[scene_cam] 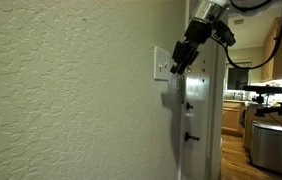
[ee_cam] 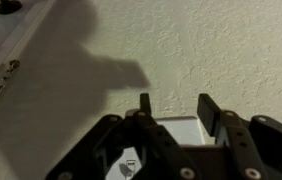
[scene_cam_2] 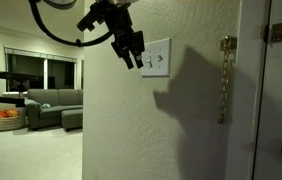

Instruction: Turn off the switch on the right

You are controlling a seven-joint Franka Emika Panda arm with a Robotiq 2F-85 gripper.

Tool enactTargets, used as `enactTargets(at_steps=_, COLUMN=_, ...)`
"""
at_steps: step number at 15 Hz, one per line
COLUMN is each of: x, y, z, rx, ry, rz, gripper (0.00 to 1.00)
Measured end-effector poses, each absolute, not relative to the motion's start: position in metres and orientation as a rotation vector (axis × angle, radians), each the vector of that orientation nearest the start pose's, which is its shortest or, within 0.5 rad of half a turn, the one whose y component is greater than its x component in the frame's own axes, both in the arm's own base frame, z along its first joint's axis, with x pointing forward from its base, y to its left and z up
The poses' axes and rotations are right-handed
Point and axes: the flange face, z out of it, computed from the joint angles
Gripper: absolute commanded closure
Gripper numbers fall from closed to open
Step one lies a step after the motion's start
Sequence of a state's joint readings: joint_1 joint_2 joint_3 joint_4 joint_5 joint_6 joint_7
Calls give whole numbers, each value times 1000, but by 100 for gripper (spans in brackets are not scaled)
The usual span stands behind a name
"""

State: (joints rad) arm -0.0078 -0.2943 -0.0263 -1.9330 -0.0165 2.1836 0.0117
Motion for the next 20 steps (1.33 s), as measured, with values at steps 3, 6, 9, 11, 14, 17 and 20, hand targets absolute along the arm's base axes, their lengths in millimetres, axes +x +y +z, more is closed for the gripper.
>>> enactTargets(at_steps=3, x=509, y=-27, z=683, rx=-3027, ry=93, rz=-894, gripper=94)
enactTargets(at_steps=6, x=510, y=-28, z=689, rx=-3016, ry=104, rz=-908, gripper=100)
enactTargets(at_steps=9, x=511, y=-28, z=687, rx=-3006, ry=110, rz=-899, gripper=96)
enactTargets(at_steps=11, x=510, y=-27, z=690, rx=-2995, ry=113, rz=-903, gripper=91)
enactTargets(at_steps=14, x=509, y=-25, z=702, rx=-2983, ry=110, rz=-935, gripper=66)
enactTargets(at_steps=17, x=509, y=-20, z=709, rx=-2976, ry=96, rz=-954, gripper=48)
enactTargets(at_steps=20, x=516, y=-12, z=701, rx=-2983, ry=76, rz=-932, gripper=30)
